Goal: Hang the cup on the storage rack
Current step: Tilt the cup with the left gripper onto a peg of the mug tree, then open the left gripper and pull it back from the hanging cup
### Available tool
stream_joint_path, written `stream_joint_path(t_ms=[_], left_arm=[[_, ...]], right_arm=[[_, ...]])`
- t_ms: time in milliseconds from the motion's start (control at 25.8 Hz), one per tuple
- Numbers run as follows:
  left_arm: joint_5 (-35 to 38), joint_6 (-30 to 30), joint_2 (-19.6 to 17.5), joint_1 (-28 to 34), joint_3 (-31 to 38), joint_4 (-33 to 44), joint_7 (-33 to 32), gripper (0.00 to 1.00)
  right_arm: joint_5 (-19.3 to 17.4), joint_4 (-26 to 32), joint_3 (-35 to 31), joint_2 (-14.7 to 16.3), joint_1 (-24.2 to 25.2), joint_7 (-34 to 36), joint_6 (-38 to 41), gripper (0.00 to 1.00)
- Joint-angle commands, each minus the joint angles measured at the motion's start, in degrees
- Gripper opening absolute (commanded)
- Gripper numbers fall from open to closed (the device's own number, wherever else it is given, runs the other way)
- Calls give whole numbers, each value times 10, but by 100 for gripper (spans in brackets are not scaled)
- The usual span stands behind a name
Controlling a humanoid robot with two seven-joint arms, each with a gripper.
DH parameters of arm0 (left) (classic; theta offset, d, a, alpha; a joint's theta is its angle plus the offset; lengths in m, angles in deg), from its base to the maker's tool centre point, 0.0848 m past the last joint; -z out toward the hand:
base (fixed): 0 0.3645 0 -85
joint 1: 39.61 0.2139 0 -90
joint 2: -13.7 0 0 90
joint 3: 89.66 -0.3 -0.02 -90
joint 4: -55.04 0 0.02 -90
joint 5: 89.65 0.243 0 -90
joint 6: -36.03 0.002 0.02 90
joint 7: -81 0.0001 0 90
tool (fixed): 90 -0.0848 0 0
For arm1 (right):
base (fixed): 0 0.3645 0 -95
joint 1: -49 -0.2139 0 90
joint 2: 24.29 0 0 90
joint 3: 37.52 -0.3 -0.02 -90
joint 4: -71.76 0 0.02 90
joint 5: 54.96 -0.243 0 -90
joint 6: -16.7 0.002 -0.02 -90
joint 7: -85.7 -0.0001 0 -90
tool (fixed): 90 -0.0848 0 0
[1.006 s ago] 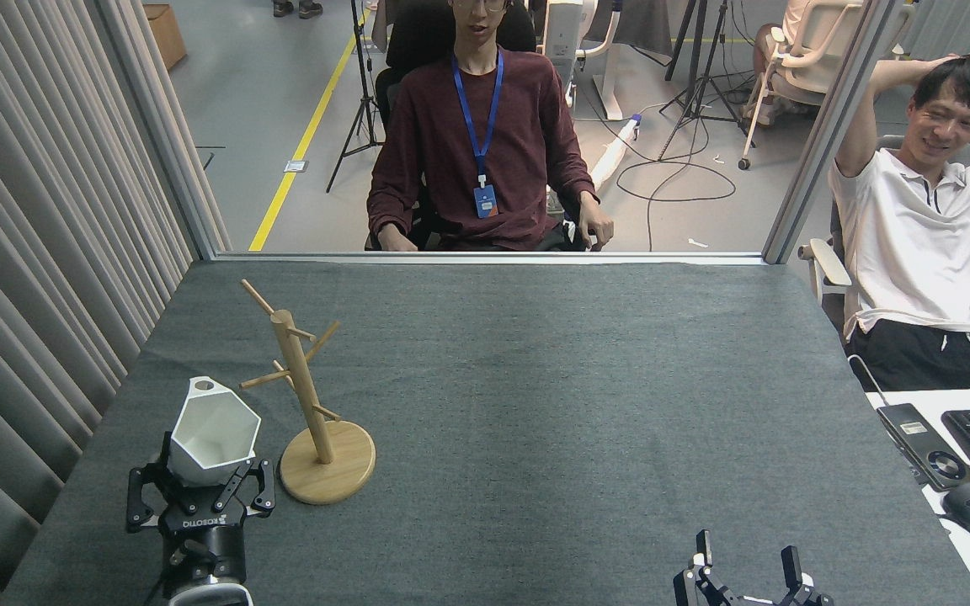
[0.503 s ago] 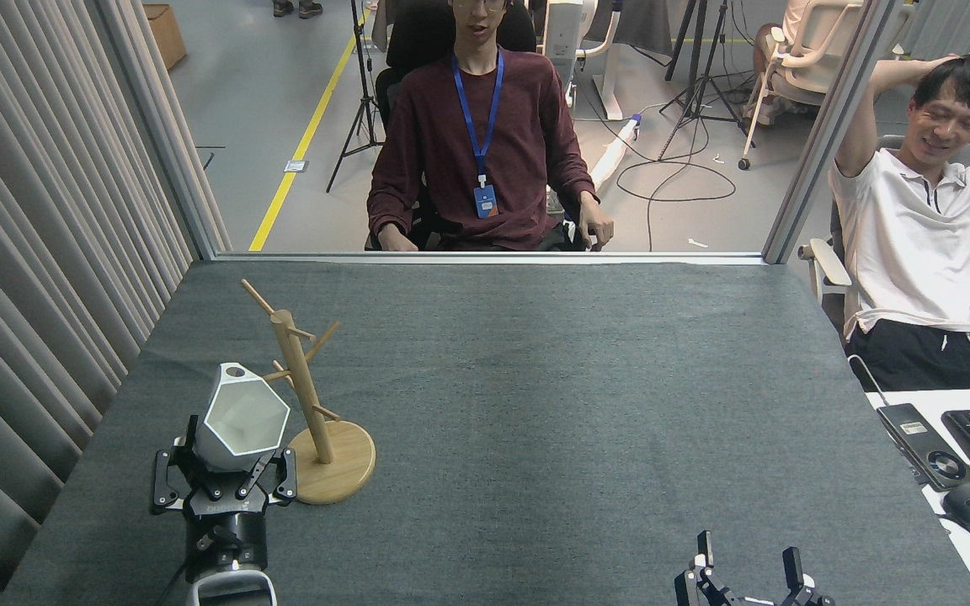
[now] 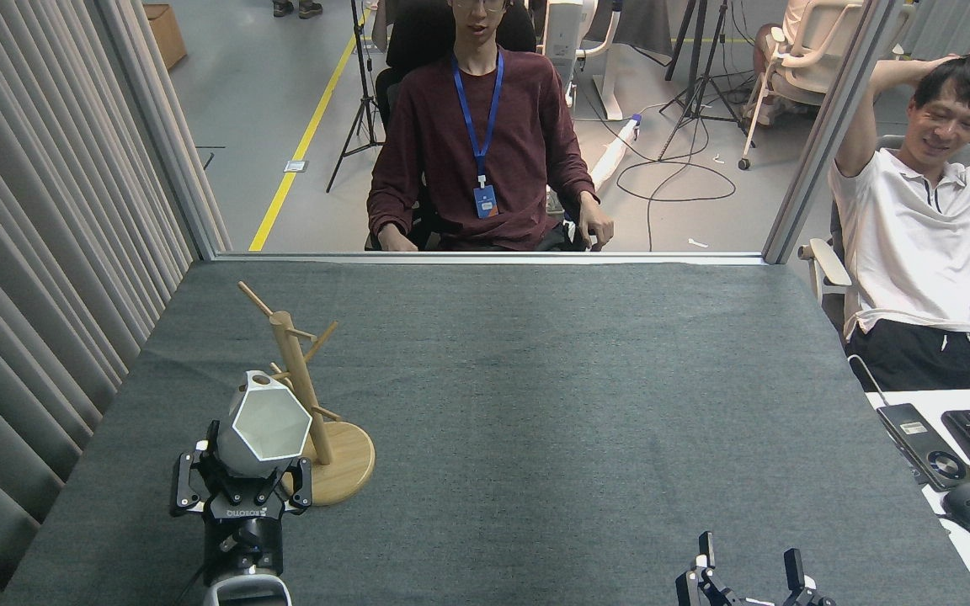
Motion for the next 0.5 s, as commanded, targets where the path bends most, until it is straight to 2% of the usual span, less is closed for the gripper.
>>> stream_joint_path(t_ms=[0, 155, 194, 232, 271, 310, 465], left_arm=[[5, 2, 1, -8, 0, -17, 0, 29], [15, 2, 5, -21, 0, -28, 0, 33], [16, 2, 5, -23, -1, -31, 0, 40], [15, 2, 5, -25, -2, -34, -1, 57], [16, 1, 5, -25, -4, -35, 0, 87], [17, 0, 4, -25, -5, -35, 2, 100], [18, -4, 4, -25, -6, -34, 3, 100]], right_arm=[[-1, 0, 0, -1, 1, 1, 0, 98], [-1, -1, -1, 0, 1, 2, 1, 98], [-1, -2, -1, 0, 1, 2, 1, 98], [-1, -4, -1, 0, 1, 3, 1, 98], [-1, -5, -1, 0, 1, 3, 1, 98], [-1, -5, -1, 0, 1, 3, 1, 98], [-1, -6, -1, 0, 1, 3, 2, 98]])
